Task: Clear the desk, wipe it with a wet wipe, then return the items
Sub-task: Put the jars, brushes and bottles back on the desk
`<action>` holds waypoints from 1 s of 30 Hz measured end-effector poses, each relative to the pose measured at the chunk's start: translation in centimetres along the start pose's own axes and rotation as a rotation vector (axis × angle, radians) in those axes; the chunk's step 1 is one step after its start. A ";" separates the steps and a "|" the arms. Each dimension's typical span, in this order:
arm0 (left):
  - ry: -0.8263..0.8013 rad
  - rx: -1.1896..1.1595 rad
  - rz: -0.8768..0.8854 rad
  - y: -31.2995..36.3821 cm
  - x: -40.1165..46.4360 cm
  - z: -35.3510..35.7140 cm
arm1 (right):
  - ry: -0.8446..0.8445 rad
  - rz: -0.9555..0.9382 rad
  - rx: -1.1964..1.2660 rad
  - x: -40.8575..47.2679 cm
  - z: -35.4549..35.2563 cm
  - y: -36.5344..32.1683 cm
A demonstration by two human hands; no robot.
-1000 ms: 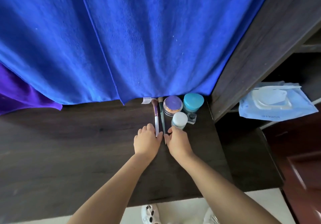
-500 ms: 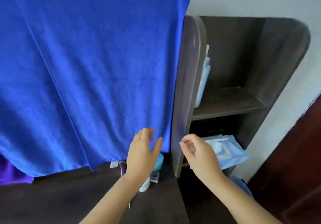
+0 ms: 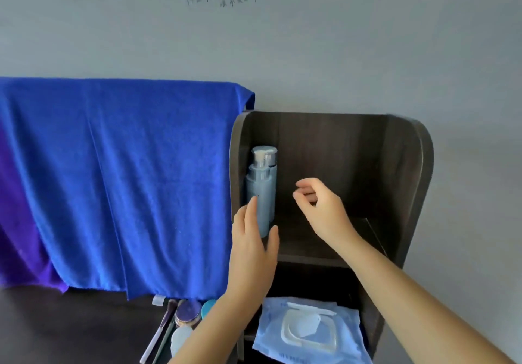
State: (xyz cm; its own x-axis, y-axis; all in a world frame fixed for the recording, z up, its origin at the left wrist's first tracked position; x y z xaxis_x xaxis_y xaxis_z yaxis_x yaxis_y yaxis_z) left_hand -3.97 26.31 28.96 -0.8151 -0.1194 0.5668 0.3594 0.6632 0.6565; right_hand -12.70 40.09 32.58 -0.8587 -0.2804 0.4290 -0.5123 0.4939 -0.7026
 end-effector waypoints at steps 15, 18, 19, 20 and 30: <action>0.302 0.167 -0.327 -0.3 2.3 2.7 | -0.389 -0.011 0.324 5.9 6.3 2.0; 0.318 0.090 -0.348 -0.4 2.1 2.9 | -0.416 -0.028 0.313 5.7 6.5 2.0; 0.312 0.054 -0.357 -0.5 2.1 3.0 | -0.422 -0.026 0.320 5.7 6.5 2.2; 0.304 0.017 -0.366 -0.7 2.1 3.1 | -0.430 -0.019 0.333 5.6 6.5 2.3; 0.213 -0.090 -0.261 -0.4 0.6 1.9 | -0.378 0.002 0.403 4.1 4.9 3.1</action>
State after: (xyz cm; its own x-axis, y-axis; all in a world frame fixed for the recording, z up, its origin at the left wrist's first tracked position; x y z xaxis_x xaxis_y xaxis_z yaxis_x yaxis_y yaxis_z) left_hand -5.44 27.44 28.08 -0.7749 -0.4343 0.4593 0.1979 0.5235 0.8287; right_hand -17.87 36.48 29.37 -0.7673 -0.5922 0.2463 -0.4121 0.1609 -0.8968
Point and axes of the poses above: each hand's wrist, its own x-axis towards the middle knuckle, its own z-axis out of the palm, y = z × x, the point moved 9 cm from there along x, towards the middle knuckle, and after that the axes turned 11 degrees about -y, right-handed, at the moved point
